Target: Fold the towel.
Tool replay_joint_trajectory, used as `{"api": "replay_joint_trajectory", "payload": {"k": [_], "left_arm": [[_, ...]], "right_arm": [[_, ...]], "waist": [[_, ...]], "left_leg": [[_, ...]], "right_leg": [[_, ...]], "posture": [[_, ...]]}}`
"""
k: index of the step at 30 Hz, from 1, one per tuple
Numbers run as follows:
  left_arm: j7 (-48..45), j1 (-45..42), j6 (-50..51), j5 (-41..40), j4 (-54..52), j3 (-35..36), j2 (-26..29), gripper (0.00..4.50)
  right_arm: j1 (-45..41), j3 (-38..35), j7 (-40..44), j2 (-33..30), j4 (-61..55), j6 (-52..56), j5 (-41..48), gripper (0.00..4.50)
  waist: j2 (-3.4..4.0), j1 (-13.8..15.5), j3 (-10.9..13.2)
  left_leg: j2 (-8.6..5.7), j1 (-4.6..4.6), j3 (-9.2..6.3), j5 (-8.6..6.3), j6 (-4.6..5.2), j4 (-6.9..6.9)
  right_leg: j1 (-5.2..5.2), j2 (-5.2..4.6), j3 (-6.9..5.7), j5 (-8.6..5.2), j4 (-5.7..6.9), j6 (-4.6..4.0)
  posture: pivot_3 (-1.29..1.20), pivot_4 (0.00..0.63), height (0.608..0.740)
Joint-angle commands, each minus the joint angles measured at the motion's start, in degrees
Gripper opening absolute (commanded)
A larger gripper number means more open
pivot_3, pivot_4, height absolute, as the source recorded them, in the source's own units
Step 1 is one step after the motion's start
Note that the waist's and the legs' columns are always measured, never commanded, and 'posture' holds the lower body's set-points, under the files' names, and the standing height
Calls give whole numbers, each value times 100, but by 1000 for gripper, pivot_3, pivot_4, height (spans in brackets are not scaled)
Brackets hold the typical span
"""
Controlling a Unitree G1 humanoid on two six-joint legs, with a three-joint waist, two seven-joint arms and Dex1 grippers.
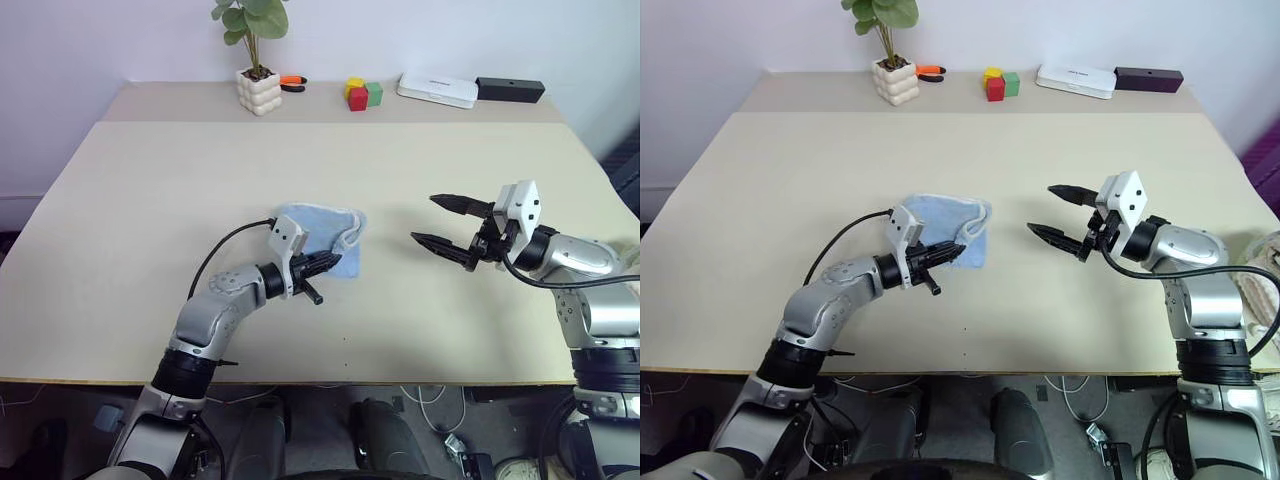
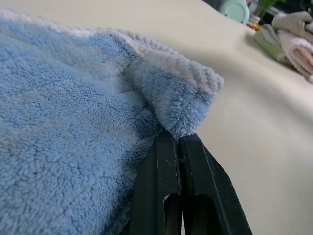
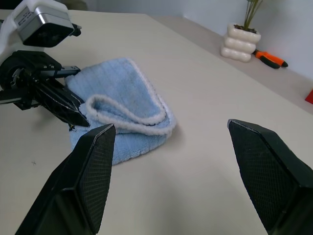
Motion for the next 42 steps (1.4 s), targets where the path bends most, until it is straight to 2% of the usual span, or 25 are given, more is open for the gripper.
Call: {"api": "replay_joint_trajectory", "payload": {"k": [1, 2, 3, 4, 9, 11, 12, 19, 23, 25, 27, 29, 33, 34, 38, 42], "left_arm": [[-8, -81, -87, 156, -35, -84, -73, 33], [-28, -76, -23, 77, -39, -20, -115, 33], [-45, -69, 27, 15, -48, 31, -144, 558], [-12, -66, 47, 8, -43, 75, -165, 886], [-208, -7, -83, 73, -143, -25, -161, 3220], [-371, 38, 4, -189, -322, 62, -209, 4310], [-487, 73, -20, -280, -451, 82, -201, 4472], [-868, 319, 84, -1127, -1426, 495, -110, 4472], [-707, 311, 291, -1456, -1535, 768, -91, 4472], [-512, 247, 274, -1507, -1494, 1007, -77, 3931], [-172, 97, -10, -1441, -1332, 1652, 86, 3107], [-11, 23, -138, -1418, -1179, 2031, 230, 2096], [27, -46, -372, -1274, -887, 2178, 332, 96], [36, -78, -501, -1167, -793, 2149, 314, 0], [115, -175, -981, -804, -361, 2046, 185, 0], [213, -349, -1289, -612, 136, 2041, 49, 0]], "right_arm": [[-11, 14, 14, 47, -115, -178, 25, 3759], [-5, 11, 47, 42, 8, -279, -7, 3759], [-1, 10, 72, 34, 98, -355, -26, 3759], [-1, 12, 84, 27, 160, -411, -36, 3759], [-62, 71, 36, 57, 250, -478, -54, 3759], [-91, 108, -1, 86, 255, -480, -65, 3759], [-107, 116, -9, 99, 262, -477, -60, 3759], [-501, 61, -277, 320, 422, -316, 39, 3759], [-683, 69, -382, 447, 449, -188, 91, 3759], [-727, 105, -472, 565, 370, -119, 128, 3759], [-651, 254, -547, 766, 71, -21, 185, 3185], [-610, 379, -660, 950, -79, -61, 90, 2394], [-630, 677, -1039, 1439, -287, -58, -75, 379], [-637, 794, -1158, 1574, -330, -91, -174, 39], [-671, 1103, -1624, 2074, -295, -220, -485, 39], [-688, 1277, -2140, 2315, 107, -575, -1022, 39]], "waist": [[0, 2, 0], [0, 2, 0], [0, 2, 0], [0, 2, 0], [0, 3, 0], [0, -1, 0], [0, -7, 0], [1, -10, 0], [1, 1, 0], [1, 7, 0], [1, -1, 0], [1, -40, 0], [2, -22, 0], [1, 1, 0], [1, 12, 0], [1, 0, 0]], "left_leg": [[0, 0, 0, 0, 0, 0], [0, 0, 0, 0, 0, 0], [0, 0, 0, 0, 0, 0], [0, 0, 0, 0, 0, 0], [0, 0, 0, 0, 0, 2], [0, 0, 0, 0, 0, 2], [0, 0, 0, 0, 0, 1], [1, 1, 0, 0, 0, 2], [1, 2, 0, 0, 0, 3], [0, 1, 0, 0, 0, 4], [1, 1, 0, 0, 0, 6], [2, 1, -2, 0, 0, 5], [3, 3, -1, 0, 0, 2], [2, 3, -1, 0, 0, 3], [0, 2, -2, 1, -1, 7], [0, 2, -1, 1, -1, 6]], "right_leg": [[0, 0, 0, 0, 0, 0], [0, 0, 0, 0, 0, 0], [0, 0, 0, 0, 0, 0], [0, 0, 0, 0, 0, 0], [2, 0, 0, 0, 0, 0], [1, 0, 0, 0, 0, 0], [1, 0, 0, 0, 0, 0], [1, 0, 0, 1, 1, -1], [2, 0, 0, 0, 2, -1], [4, -1, 0, 0, 1, -1], [3, -1, 0, 1, 2, -1], [-3, 2, 0, 1, 8, -1], [-2, 1, 0, 1, 10, 0], [0, 1, 0, 1, 8, 0], [3, 0, 0, 3, 8, 3], [0, 1, 0, 4, 9, 4]], "posture": [[0, 150, 740], [0, 150, 740], [0, 150, 740], [0, 150, 740], [0, 150, 740], [0, 150, 740], [0, 150, 740], [0, 150, 740], [0, 150, 740], [0, 150, 740], [0, 150, 740], [0, 150, 740], [0, 150, 740], [0, 150, 740], [0, 150, 740], [0, 150, 740]]}}
